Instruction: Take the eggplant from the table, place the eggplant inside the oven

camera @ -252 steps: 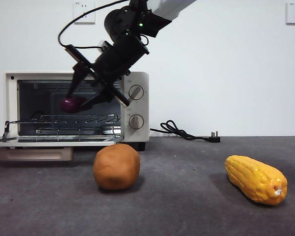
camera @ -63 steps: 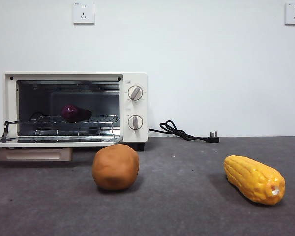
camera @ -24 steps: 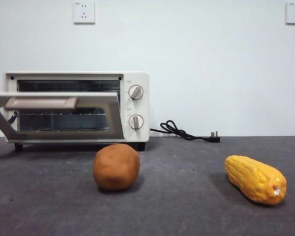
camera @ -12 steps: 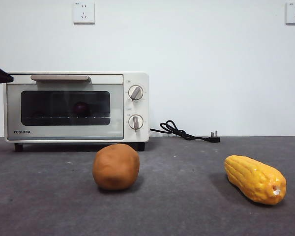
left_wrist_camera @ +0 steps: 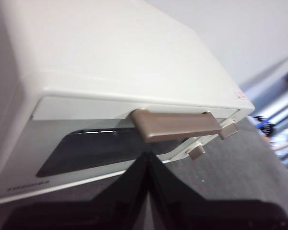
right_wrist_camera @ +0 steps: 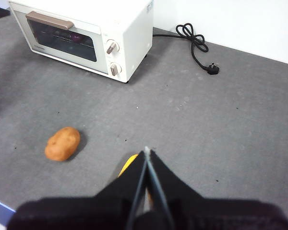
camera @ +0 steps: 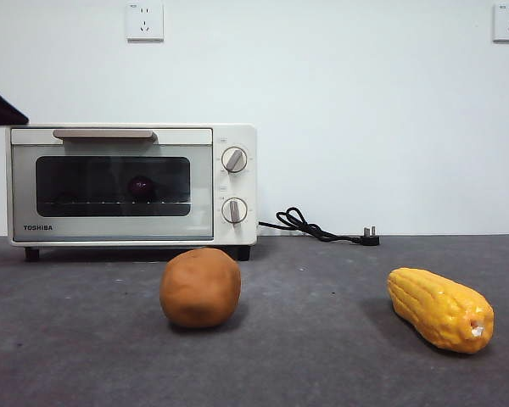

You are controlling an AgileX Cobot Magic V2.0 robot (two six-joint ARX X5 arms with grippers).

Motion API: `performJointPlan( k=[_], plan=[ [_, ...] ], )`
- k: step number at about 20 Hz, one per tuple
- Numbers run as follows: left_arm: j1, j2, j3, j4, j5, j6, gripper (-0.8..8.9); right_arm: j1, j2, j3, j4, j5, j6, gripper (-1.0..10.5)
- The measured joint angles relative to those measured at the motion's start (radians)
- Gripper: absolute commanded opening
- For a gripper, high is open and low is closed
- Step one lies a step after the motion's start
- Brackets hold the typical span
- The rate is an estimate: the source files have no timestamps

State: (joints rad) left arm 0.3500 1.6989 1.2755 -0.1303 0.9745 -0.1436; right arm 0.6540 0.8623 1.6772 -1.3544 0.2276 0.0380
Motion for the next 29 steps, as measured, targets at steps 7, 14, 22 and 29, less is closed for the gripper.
performJointPlan(
  k=[7, 14, 22, 29],
  plan=[
    [-0.025, -0.225, 0.000, -0.235, -0.170, 0.084, -0.06, 0.000, 0.000, 0.000, 0.000, 0.000, 0.000, -0.1],
    [-0.092, -0.494, 0.000, -0.379, -0.257, 0.105, -0.06, 0.000, 0.000, 0.000, 0.000, -0.018, 0.001, -0.1],
    [-0.142, -0.734, 0.000, -0.599, -0.270, 0.137, -0.06, 0.000, 0.000, 0.000, 0.000, -0.022, 0.001, -0.1],
    [-0.144, -0.871, 0.000, -0.785, -0.279, 0.180, -0.06, 0.000, 0.000, 0.000, 0.000, -0.079, 0.001, -0.1]
  ],
)
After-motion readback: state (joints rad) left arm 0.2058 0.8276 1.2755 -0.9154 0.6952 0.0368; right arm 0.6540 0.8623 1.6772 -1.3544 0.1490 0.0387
